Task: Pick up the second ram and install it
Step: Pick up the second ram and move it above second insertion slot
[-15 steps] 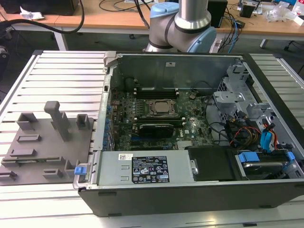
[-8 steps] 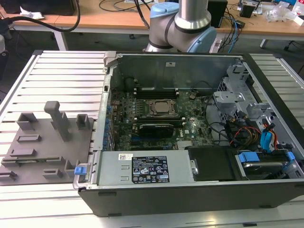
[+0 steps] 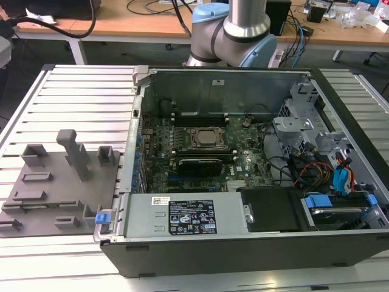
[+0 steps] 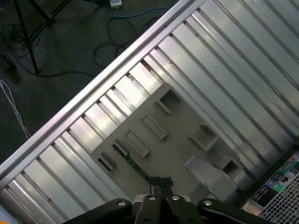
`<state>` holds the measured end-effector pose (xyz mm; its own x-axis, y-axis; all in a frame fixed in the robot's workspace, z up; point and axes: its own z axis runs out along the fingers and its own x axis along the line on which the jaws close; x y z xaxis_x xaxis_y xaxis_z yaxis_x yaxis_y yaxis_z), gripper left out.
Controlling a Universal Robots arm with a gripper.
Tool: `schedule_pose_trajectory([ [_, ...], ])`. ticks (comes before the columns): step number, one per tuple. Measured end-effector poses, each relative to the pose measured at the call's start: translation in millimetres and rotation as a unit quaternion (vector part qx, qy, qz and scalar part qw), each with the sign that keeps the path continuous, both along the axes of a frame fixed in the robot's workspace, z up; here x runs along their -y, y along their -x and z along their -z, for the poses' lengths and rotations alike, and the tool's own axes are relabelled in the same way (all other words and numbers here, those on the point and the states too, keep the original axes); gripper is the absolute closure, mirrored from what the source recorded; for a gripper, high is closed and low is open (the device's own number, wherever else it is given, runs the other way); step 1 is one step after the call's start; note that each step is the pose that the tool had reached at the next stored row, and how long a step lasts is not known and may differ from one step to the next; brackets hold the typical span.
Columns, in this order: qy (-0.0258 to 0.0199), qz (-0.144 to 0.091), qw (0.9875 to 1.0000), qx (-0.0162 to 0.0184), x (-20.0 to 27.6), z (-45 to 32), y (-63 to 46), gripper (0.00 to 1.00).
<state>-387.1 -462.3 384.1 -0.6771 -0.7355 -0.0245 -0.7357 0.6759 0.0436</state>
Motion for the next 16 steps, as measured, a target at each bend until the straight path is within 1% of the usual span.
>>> schedule_pose_trajectory([
  [3, 0.0, -0.021, 0.9998, 0.0, 0.0, 0.0, 0.0, 0.89],
  [7, 0.0, -0.053, 0.9986, 0.0, 0.0, 0.0, 0.0, 0.89],
  [8, 0.0, -0.063, 0.998, 0.0, 0.0, 0.0, 0.0, 0.89],
  [10, 0.0, -0.084, 0.9965, 0.0, 0.0, 0.0, 0.0, 0.89],
  [12, 0.0, -0.096, 0.9954, 0.0, 0.0, 0.0, 0.0, 0.89],
  [13, 0.0, -0.104, 0.9946, 0.0, 0.0, 0.0, 0.0, 0.89],
  [14, 0.0, -0.114, 0.9935, 0.0, 0.0, 0.0, 0.0, 0.89],
  [15, 0.0, -0.125, 0.9921, 0.0, 0.0, 0.0, 0.0, 0.89],
  [16, 0.0, -0.133, 0.9911, 0.0, 0.0, 0.0, 0.0, 0.89],
])
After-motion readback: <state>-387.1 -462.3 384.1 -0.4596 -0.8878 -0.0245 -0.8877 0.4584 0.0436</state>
